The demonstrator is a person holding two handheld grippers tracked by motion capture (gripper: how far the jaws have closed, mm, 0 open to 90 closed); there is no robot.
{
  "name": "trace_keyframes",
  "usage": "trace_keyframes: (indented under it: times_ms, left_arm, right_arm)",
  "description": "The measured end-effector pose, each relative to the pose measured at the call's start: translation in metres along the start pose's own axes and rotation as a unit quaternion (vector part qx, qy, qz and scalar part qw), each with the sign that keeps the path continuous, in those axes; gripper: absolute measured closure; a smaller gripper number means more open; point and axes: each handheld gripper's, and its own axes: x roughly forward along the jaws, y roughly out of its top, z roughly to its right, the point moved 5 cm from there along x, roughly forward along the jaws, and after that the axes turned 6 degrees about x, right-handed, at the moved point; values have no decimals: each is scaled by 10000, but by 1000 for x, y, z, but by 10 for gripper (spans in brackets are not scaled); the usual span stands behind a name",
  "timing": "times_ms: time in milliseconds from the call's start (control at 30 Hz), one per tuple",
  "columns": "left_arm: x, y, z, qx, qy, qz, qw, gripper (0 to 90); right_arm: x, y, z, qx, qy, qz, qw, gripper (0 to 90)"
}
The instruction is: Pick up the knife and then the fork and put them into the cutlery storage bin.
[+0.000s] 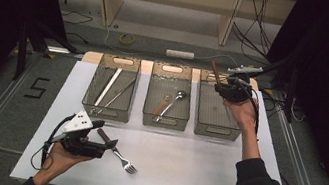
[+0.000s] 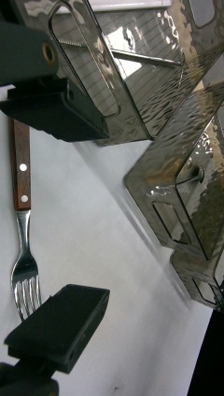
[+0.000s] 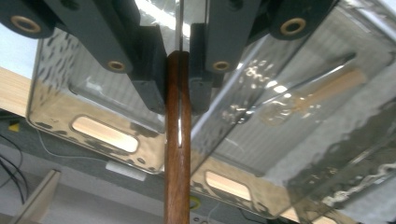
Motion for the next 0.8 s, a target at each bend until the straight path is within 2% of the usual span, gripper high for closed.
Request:
trace_keyframes:
  times_ms: [400,533,800]
  left_arm:
    - [2,0,2,19,-8,-26,10000,186]
    - [2,0,2,40,1,-38,10000,186]
    - [4,-1,3,90,2,-72,9999,185]
  right_arm:
    - [14,-11,18,193,-266,-144,9994,795]
    - [16,-15,19,68,-366,-127,9992,794]
    - [23,-29,24,62,-451,-306,9985,793]
